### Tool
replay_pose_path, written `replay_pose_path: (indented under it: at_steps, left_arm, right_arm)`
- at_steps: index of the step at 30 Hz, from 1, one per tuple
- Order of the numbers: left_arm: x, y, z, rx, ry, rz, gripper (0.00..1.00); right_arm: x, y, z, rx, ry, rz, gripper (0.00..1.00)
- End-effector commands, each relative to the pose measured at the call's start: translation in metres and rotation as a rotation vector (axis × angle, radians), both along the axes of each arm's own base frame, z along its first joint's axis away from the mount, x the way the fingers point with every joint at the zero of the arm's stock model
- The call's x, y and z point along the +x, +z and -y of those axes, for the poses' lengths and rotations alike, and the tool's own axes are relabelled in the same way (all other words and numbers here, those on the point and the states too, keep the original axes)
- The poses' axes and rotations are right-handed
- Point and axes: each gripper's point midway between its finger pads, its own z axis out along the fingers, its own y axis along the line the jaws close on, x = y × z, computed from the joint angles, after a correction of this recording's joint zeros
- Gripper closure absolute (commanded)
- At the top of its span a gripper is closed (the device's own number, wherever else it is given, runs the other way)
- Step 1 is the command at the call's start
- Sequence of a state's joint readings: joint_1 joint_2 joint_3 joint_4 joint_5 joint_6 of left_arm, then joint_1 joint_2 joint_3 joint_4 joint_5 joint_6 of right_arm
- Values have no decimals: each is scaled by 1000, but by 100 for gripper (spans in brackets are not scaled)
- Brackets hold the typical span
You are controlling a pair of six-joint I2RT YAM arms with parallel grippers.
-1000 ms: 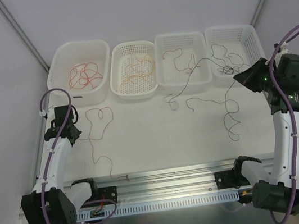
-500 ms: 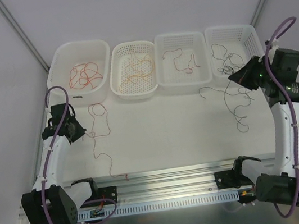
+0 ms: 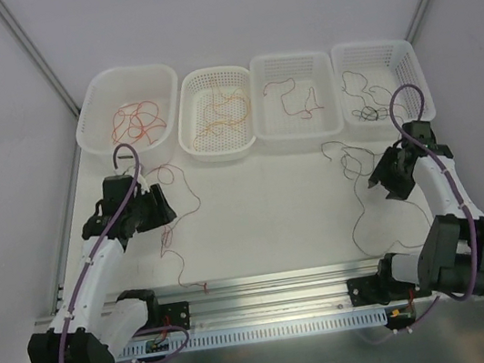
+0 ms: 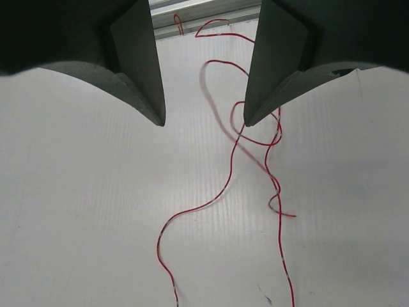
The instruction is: Untangle the cables
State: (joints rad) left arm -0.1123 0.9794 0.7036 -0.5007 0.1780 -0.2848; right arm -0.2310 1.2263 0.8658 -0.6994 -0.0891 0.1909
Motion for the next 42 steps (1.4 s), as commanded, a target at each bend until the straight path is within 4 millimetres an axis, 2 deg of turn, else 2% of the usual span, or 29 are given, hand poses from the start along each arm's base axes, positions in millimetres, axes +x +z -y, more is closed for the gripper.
replay_pose_path:
  at_steps: [1,4,10,12,14,21,25,26,30,36,42]
  left_arm:
    - [1,12,3,1,-48,92,47]
    - [1,19,3,-7,-46,127,46]
    - [2,23,0,6,-37,155,45]
    - [0,24,2,-4,-42,157,44]
    - [0,25,2,-7,-42,164,43]
    - [0,26,2,-8,-41,171,34]
    - [-1,27,2,-7,-39,176,22]
    - [0,28,1,-6,-36,179,15]
    - [0,28,0,1,-30,183,4]
    - [-1,27,0,1,-32,178,3]
    - [0,26,1,-2,-35,173,4]
  right_arm:
    - [1,-11,24,-124,-51,-23,38]
    - [-5,-20,35,-178,-63,-81,17]
    - [-3,-18,45,-243,-26,-73,0]
    - [0,-12,49,-271,8,-58,3]
    - [11,-8,45,-259,66,-5,3]
    - [38,-7,32,-175,178,111,3]
    - [47,-13,40,-171,167,99,3]
    - [45,-20,44,-163,158,72,3]
    - [45,-35,43,-133,175,32,3]
    - [50,-51,31,-39,219,13,3]
    - [49,-56,13,55,245,24,1]
